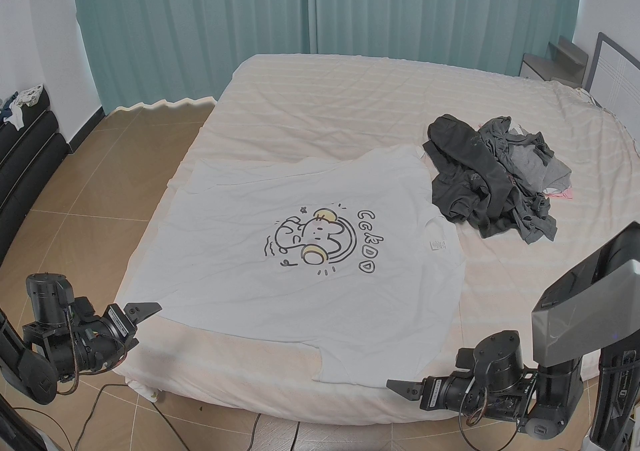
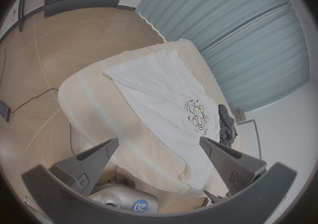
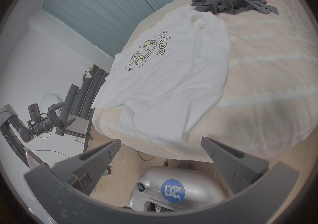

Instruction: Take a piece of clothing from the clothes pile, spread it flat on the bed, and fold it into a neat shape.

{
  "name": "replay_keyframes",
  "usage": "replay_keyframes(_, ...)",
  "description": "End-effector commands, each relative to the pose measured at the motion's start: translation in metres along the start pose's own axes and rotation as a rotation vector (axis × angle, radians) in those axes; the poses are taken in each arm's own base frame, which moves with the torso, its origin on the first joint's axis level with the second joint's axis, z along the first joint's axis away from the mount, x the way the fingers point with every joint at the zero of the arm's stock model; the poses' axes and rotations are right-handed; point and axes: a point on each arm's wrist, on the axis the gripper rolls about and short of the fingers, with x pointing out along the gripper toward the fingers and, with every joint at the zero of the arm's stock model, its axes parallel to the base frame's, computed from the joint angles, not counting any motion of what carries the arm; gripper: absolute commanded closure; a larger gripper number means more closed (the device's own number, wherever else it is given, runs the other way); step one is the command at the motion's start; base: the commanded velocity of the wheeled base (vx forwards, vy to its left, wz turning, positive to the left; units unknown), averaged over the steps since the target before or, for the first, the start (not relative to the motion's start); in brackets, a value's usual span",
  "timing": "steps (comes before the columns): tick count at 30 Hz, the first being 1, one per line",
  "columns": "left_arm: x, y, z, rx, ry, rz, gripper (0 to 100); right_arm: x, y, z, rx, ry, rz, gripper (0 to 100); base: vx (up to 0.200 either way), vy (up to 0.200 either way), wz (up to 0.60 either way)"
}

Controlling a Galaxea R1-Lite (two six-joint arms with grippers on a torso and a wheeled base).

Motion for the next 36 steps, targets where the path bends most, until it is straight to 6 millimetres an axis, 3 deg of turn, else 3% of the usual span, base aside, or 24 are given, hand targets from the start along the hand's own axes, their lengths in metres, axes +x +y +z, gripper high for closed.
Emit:
replay_keyframes(1,0.001,0.001,0.0,-0.002,0.003,0.004,0,0.016,0.004,-0.007,-0.031,0.014,0.008,0,0.0,0.0,0.0)
replay_keyframes(24,0.0,0.0,0.0,-0.001,-0.001,0.0,0,0.048,0.009,-0.006,-0.143,-0.028,0.022,0,0.0,0.0,0.0)
replay_keyframes(25,0.0,0.0,0.0,-0.001,-0.001,0.0,0,0.05,0.009,-0.007,-0.152,-0.027,0.02,100,0.0,0.0,0.0)
replay_keyframes(36,0.001,0.001,0.0,-0.002,0.004,-0.002,0,0.046,0.01,-0.003,-0.188,-0.042,0.024,100,0.0,0.0,0.0)
